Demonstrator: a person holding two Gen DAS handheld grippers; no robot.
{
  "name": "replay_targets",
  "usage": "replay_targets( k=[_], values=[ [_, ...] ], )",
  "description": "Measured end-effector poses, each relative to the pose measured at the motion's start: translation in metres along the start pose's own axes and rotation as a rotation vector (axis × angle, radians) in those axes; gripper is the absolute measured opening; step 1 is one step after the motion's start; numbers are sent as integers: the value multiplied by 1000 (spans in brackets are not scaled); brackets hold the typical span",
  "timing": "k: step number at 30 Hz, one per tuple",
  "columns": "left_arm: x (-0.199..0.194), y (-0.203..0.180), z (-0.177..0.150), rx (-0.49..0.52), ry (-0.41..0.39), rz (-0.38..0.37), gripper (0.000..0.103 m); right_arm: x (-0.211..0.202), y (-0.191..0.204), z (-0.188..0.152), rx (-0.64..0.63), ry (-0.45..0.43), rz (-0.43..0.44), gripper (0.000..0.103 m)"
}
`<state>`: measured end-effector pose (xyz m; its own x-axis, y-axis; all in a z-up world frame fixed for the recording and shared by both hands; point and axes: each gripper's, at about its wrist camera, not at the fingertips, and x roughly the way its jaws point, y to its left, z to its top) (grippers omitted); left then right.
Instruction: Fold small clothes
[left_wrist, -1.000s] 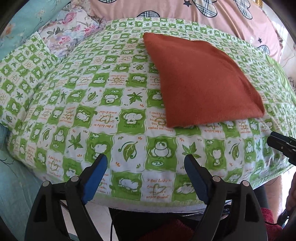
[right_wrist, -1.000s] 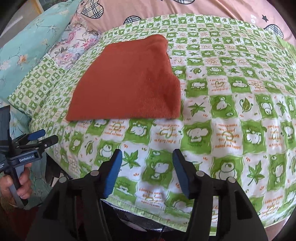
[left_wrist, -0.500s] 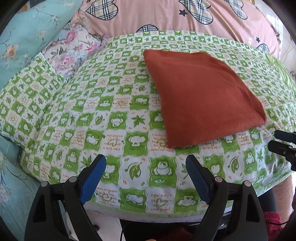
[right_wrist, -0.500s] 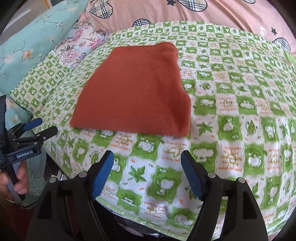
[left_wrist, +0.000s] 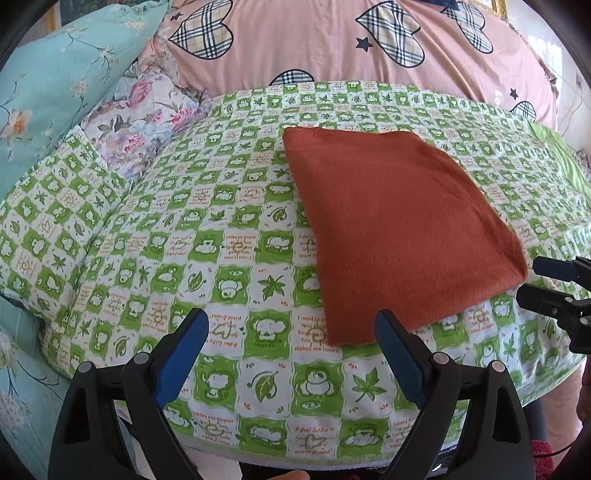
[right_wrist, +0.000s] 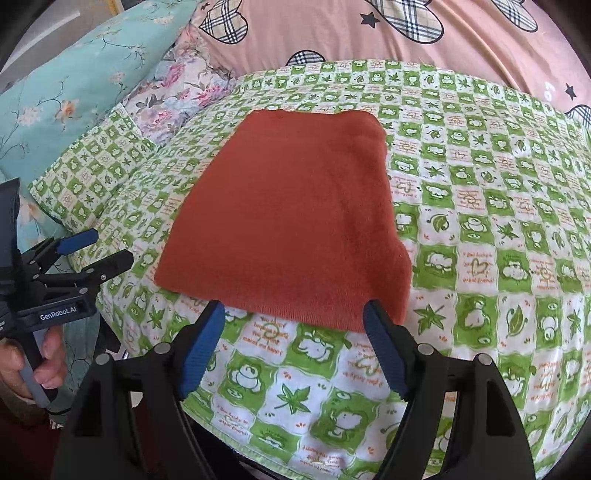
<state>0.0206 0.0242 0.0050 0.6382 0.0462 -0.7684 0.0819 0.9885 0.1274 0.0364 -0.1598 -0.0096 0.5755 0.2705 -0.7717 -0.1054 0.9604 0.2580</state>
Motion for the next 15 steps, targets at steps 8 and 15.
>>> replay_targets(
  k=[8, 15],
  values=[
    [38, 19, 30, -132, 69, -184, 92, 19, -35, 45, 92, -44, 43, 78],
    [80, 27, 59, -198, 85, -225, 92, 62, -82, 105, 245, -66, 88, 62]
  ],
)
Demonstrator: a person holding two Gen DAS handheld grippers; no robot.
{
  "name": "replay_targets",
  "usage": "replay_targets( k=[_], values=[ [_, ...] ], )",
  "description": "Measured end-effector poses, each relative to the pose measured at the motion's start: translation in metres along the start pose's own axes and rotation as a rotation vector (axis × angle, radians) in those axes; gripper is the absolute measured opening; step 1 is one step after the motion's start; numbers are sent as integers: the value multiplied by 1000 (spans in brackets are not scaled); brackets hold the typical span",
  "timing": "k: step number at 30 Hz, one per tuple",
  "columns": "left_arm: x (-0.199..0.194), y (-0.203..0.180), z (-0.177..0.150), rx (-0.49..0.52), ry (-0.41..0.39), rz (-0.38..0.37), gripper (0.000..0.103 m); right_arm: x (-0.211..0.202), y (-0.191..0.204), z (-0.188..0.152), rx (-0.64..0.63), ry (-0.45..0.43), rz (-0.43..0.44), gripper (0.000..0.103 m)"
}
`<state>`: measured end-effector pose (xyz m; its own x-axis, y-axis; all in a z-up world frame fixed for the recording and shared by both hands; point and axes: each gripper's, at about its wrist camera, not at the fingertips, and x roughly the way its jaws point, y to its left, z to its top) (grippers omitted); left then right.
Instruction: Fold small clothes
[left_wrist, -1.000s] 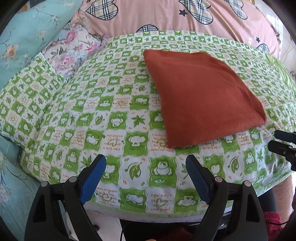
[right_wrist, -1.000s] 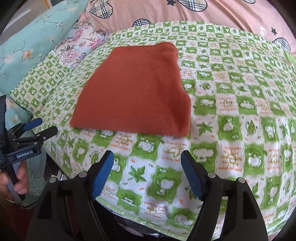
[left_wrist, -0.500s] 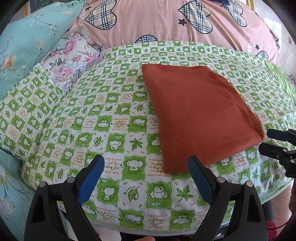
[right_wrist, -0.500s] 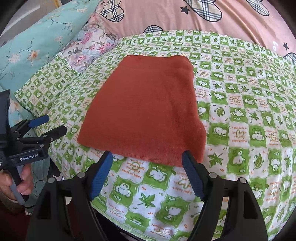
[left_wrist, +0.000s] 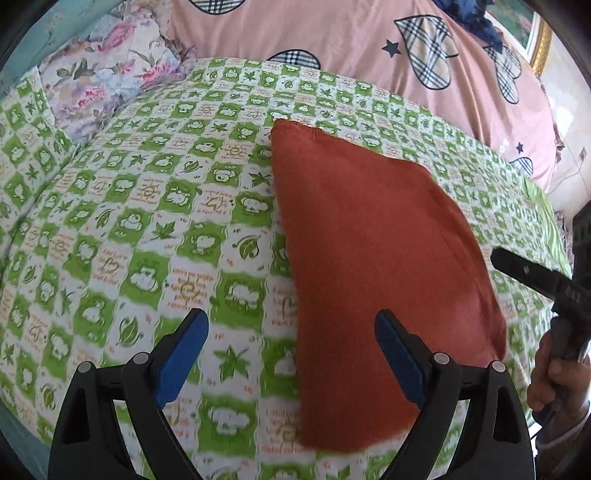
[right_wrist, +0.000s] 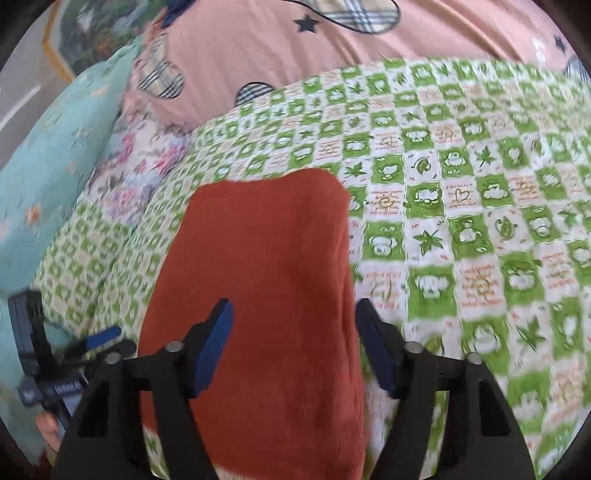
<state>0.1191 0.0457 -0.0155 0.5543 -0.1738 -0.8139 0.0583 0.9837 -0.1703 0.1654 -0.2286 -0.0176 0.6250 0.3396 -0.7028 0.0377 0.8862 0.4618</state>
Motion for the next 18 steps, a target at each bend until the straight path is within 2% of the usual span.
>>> replay_targets(
  k=[2, 4, 5, 8, 10, 13, 16, 18],
  values=[
    [11, 3, 8, -9, -1, 7, 92, 18, -12, 12, 53, 12, 12, 59],
    [22, 6, 14, -18, -5, 11, 92, 41, -22, 19, 88, 59, 13, 27],
    [28, 8, 16, -20, 5, 18, 92, 46, -24, 21, 106, 68, 14, 14],
    [36, 7, 21, -18, 14, 13, 87, 27, -12, 28, 69, -24, 11, 11],
    [34, 1, 23, 13, -1, 43, 87, 22, -7, 27, 46, -52, -15, 10],
    [43, -5, 23, 46, 2, 71, 89, 49, -20, 21, 41, 13, -75, 10],
    [55, -4, 22, 39, 17, 55, 91, 54, -27, 18, 59, 17, -68, 11],
    [56, -2, 23, 38, 16, 65, 96, 51, -26, 20, 59, 17, -87, 19]
  ],
)
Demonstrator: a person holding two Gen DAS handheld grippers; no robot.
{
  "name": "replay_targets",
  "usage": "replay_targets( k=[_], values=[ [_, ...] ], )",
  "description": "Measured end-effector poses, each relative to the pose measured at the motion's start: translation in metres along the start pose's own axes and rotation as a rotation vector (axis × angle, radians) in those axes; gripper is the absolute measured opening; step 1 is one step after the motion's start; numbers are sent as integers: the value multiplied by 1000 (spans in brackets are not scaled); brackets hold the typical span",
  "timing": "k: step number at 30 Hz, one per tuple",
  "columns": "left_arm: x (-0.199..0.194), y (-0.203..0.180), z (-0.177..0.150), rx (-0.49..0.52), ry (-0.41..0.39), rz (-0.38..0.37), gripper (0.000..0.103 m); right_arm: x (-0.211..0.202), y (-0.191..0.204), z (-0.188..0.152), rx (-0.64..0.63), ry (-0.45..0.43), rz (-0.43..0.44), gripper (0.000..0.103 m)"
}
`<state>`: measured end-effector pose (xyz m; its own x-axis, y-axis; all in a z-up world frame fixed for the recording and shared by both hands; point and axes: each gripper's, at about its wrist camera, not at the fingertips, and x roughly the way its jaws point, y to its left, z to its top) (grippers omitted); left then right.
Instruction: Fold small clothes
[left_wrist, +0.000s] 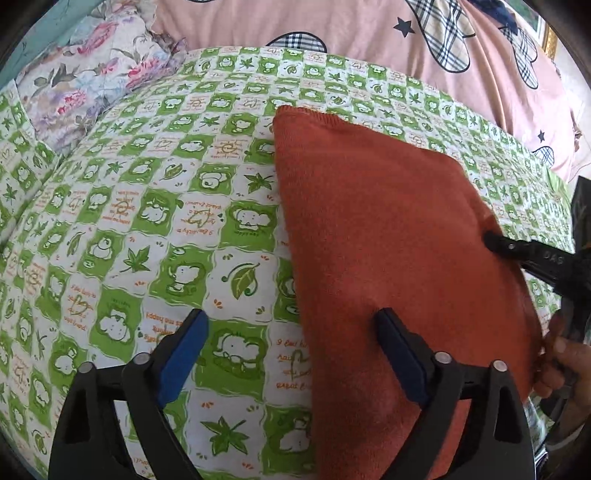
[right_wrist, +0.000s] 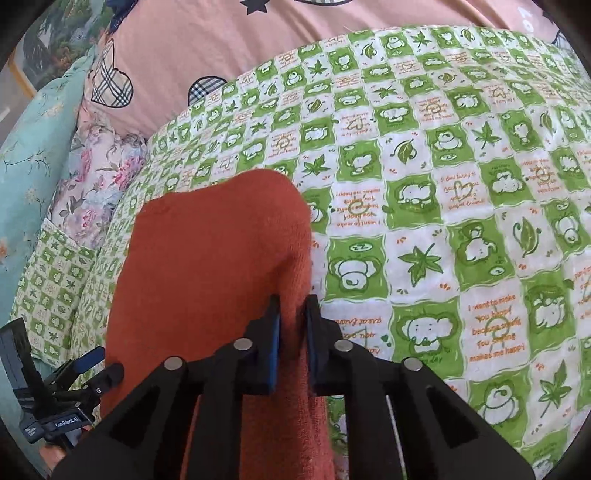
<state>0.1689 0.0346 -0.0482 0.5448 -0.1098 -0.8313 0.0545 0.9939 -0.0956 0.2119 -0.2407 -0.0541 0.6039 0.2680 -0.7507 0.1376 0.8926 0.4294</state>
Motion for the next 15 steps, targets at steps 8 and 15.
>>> replay_targets(
  k=[8, 15],
  values=[
    [-16, 0, -3, 4, 5, 36, 96, -45, 13, -19, -32, -16, -24, 34],
    [-49, -4, -29, 31, -2, 53, 96, -90, 44, -66, -161, -12, 35, 66]
  ],
)
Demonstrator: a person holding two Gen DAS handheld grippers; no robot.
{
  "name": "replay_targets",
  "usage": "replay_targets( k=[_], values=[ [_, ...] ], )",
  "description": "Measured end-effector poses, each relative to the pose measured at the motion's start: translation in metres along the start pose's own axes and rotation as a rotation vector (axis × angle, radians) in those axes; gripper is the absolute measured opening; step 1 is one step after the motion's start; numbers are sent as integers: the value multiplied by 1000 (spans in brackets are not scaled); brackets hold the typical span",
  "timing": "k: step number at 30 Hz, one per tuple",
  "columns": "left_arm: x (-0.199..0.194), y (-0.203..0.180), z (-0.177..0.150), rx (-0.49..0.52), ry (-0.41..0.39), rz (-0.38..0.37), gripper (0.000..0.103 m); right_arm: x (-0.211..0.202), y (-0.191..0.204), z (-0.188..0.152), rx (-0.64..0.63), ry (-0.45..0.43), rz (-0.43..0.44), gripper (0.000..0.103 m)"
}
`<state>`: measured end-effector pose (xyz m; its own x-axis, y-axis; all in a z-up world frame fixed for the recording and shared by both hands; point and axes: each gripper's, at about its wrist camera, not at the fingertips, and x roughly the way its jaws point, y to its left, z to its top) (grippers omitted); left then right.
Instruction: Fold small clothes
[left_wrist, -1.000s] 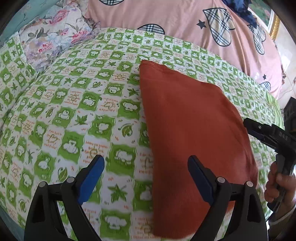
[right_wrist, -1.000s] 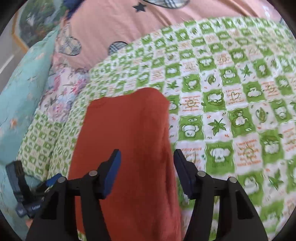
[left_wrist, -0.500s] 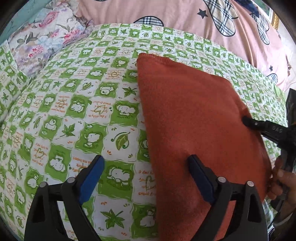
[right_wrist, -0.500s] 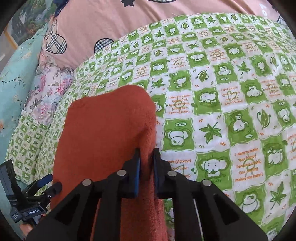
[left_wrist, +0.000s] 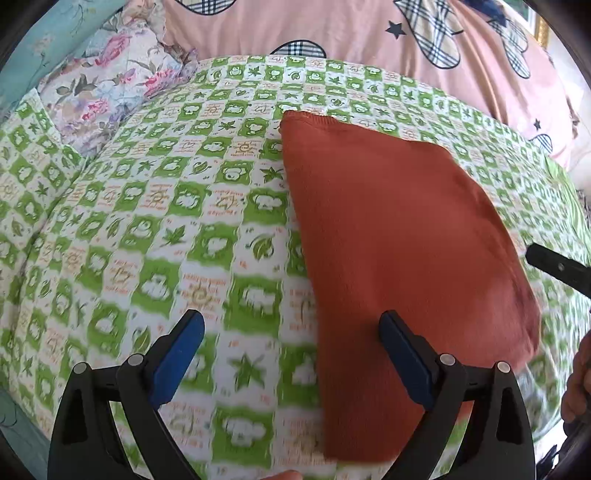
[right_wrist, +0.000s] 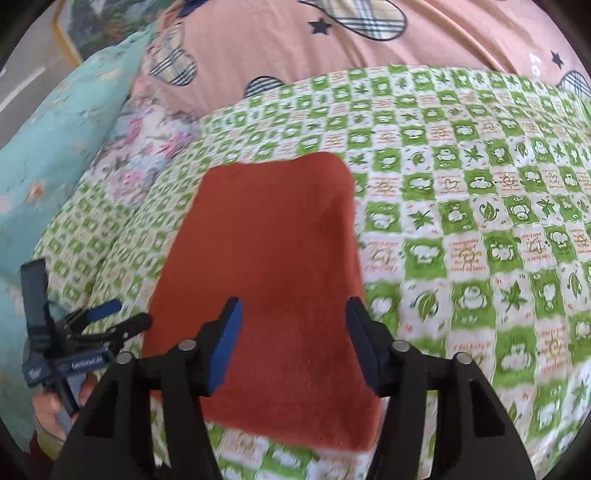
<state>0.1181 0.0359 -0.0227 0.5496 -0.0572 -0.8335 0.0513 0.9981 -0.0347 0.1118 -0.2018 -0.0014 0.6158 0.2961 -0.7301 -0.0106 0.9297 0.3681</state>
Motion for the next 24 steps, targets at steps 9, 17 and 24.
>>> replay_targets(
  k=[9, 17, 24],
  values=[
    [-32, 3, -58, 43, 11, 61, 100, -20, 27, -58, -118, 85, -9, 92],
    [-51, 2, -87, 94, 21, 58, 100, -33, 31, -91, -160, 131, -24, 94],
    [-68, -12, -83, 140, -9, 61, 100, -47, 35, -85, -184, 108, -15, 96]
  ],
)
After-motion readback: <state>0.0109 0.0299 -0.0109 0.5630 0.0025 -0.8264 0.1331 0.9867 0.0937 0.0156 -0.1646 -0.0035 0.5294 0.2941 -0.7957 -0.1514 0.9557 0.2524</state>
